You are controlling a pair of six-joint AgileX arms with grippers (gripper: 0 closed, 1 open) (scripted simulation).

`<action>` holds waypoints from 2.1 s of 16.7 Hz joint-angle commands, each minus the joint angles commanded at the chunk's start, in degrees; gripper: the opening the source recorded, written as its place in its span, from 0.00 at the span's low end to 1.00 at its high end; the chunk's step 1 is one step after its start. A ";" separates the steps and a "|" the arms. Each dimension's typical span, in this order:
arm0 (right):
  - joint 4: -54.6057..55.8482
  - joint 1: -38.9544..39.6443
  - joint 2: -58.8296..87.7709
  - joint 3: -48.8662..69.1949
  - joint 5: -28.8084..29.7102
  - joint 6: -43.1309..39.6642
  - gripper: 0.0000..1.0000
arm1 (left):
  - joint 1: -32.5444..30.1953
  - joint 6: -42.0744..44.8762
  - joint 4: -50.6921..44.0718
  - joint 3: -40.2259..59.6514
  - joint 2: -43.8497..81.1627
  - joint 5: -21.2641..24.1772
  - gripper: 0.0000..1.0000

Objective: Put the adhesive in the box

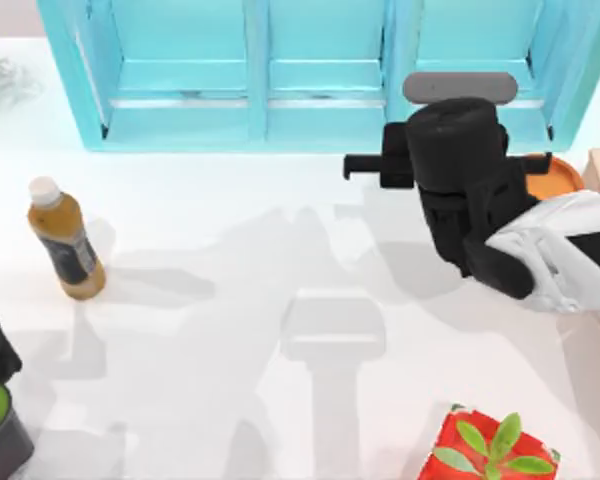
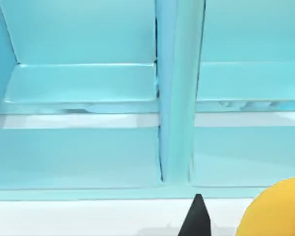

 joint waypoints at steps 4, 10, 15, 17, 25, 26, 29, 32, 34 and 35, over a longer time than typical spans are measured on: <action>-0.64 0.04 -0.06 -0.39 -0.55 -0.34 0.00 | 0.00 0.00 0.00 0.00 0.00 0.00 1.00; -3.81 -4.40 -2.99 2.81 -4.46 -5.77 0.00 | 0.00 0.00 0.00 0.00 0.00 0.00 1.00; -16.64 -22.31 -9.07 5.88 -16.72 -25.10 0.00 | 0.00 0.00 0.00 0.00 0.00 0.00 1.00; -23.87 -32.23 -11.11 6.32 -23.73 -35.55 0.00 | 0.00 0.00 0.00 0.00 0.00 0.00 1.00; -56.89 -68.68 -12.94 5.35 -57.72 -82.21 0.00 | 0.00 0.00 0.00 0.00 0.00 0.00 1.00; -60.89 -71.80 -12.57 5.71 -62.23 -87.71 0.00 | 0.00 0.00 0.00 0.00 0.00 0.00 1.00; -72.21 -78.88 -10.51 7.26 -76.04 -102.45 0.00 | 0.00 0.00 0.00 0.00 0.00 0.00 1.00; -81.66 -83.29 -7.52 8.73 -88.85 -113.66 0.00 | 0.00 0.00 0.00 0.00 0.00 0.00 1.00; -86.41 -85.59 -5.40 9.14 -95.06 -118.67 0.00 | 0.00 0.00 0.00 0.00 0.00 0.00 1.00; -88.24 -86.64 -4.41 9.14 -97.30 -120.43 0.00 | 0.00 0.00 0.00 0.00 0.00 0.00 1.00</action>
